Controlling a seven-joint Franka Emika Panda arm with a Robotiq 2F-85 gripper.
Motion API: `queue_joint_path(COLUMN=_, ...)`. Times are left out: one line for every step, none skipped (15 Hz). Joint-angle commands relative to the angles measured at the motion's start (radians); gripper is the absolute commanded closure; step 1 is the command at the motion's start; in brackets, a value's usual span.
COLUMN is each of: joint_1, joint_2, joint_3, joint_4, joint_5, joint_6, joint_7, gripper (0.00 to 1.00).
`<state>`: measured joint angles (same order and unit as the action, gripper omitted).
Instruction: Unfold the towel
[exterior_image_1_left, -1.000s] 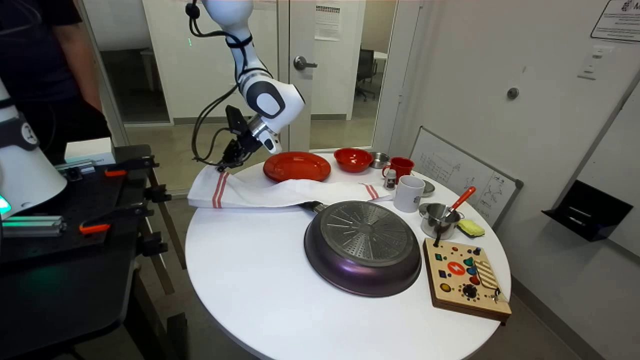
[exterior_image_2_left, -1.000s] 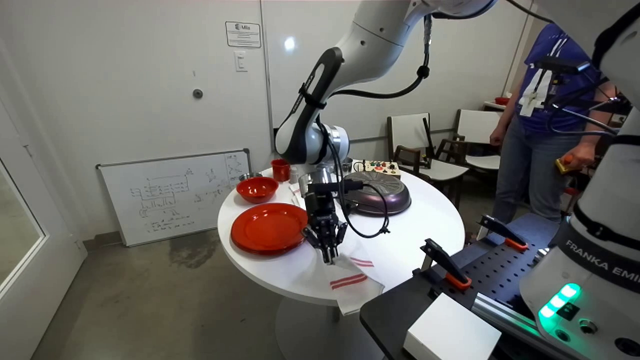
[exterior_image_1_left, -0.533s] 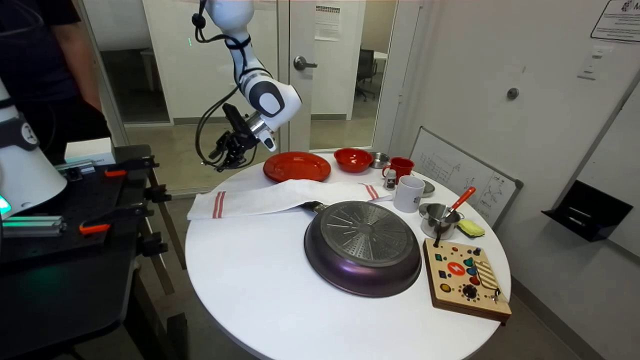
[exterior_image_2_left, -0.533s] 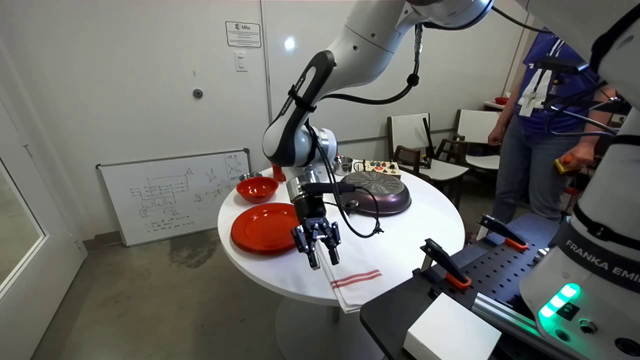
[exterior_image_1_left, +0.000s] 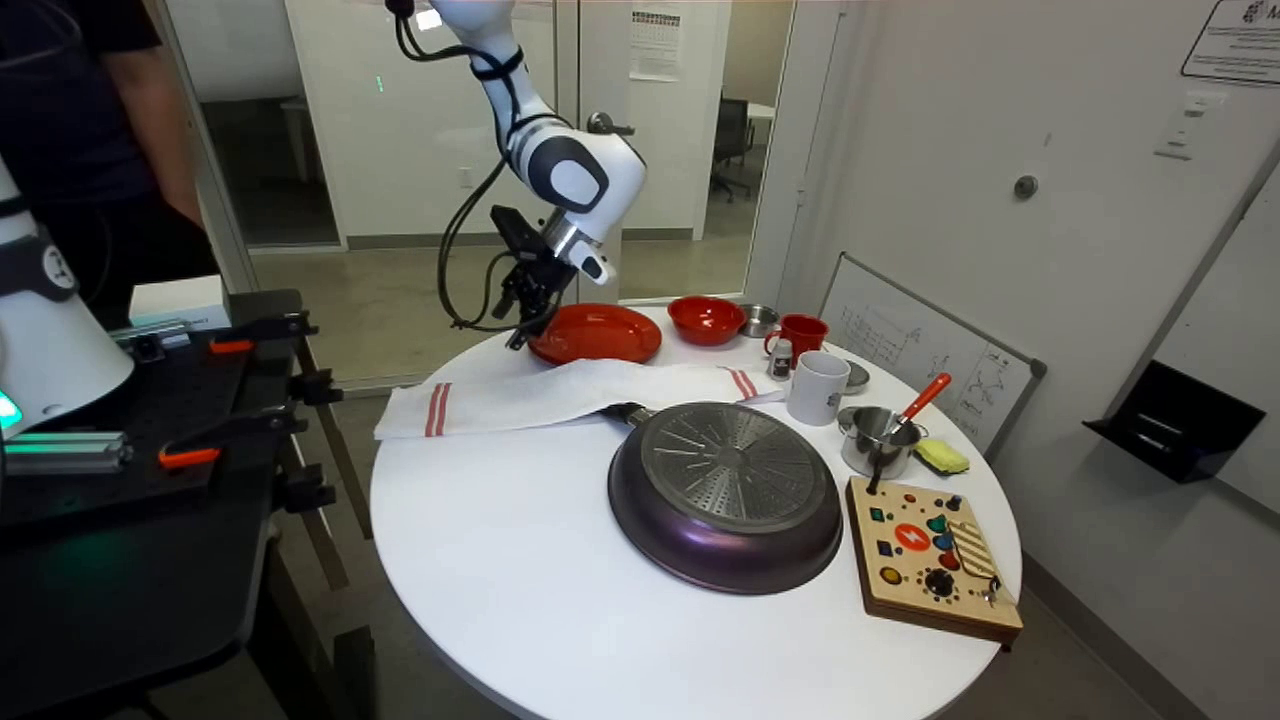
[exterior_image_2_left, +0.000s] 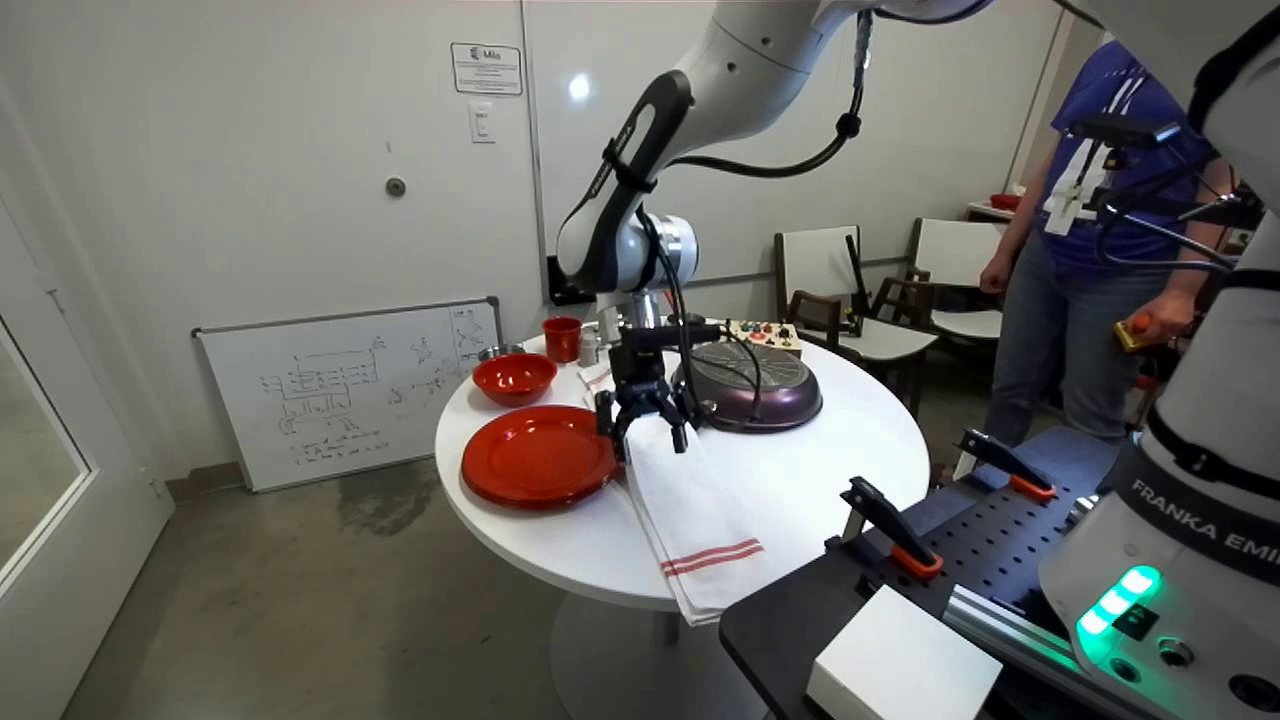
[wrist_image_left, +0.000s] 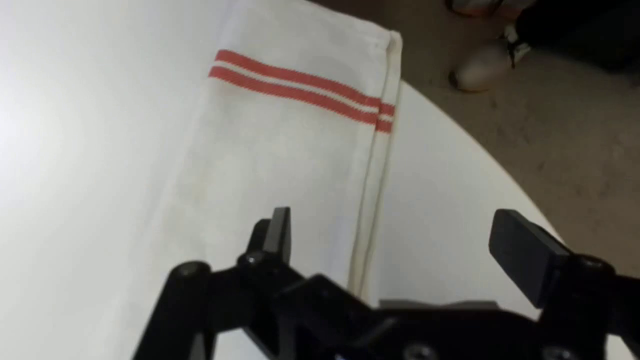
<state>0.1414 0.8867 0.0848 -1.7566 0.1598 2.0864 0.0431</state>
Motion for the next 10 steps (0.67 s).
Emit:
queue_joint_path(joint_1=0.023, joint_2=-0.102, joint_3=-0.086, joint_4=-0.043, joint_5=-0.083, joint_6=0.036, joint_7=0.114, gripper=0.00)
queue_joint_path(joint_1=0.027, joint_2=-0.118, joint_3=-0.108, joint_4=-0.045, joint_5=-0.109, joint_6=0.047, joint_7=0.146, gripper=0.00)
queue_joint_path(joint_1=0.026, joint_2=-0.132, joint_3=-0.131, joint_4=-0.046, joint_5=-0.135, joint_6=0.060, joint_7=0.174, gripper=0.00)
queue_joint_path(joint_1=0.029, joint_2=-0.143, joint_3=-0.153, joint_4=-0.050, joint_5=-0.163, joint_6=0.078, joint_7=0.205, gripper=0.00)
queue_joint_path(joint_1=0.031, joint_2=-0.151, joint_3=-0.175, joint_4=-0.049, joint_5=-0.191, joint_6=0.097, joint_7=0.237, gripper=0.00)
queue_joint_path(joint_1=0.036, joint_2=-0.154, joint_3=-0.196, joint_4=-0.049, joint_5=-0.219, joint_6=0.118, joint_7=0.274, gripper=0.00)
queue_joint_path(joint_1=0.041, joint_2=-0.154, joint_3=-0.215, joint_4=-0.042, joint_5=-0.244, joint_6=0.136, joint_7=0.313, gripper=0.00)
queue_joint_path(joint_1=0.048, joint_2=-0.155, joint_3=-0.234, joint_4=-0.043, joint_5=-0.266, joint_6=0.160, joint_7=0.355, gripper=0.00)
queue_joint_path(joint_1=0.058, joint_2=-0.153, joint_3=-0.255, joint_4=-0.041, joint_5=-0.292, joint_6=0.185, joint_7=0.399, gripper=0.00)
queue_joint_path(joint_1=0.066, joint_2=-0.148, joint_3=-0.272, joint_4=-0.036, joint_5=-0.307, joint_6=0.210, joint_7=0.445, gripper=0.00)
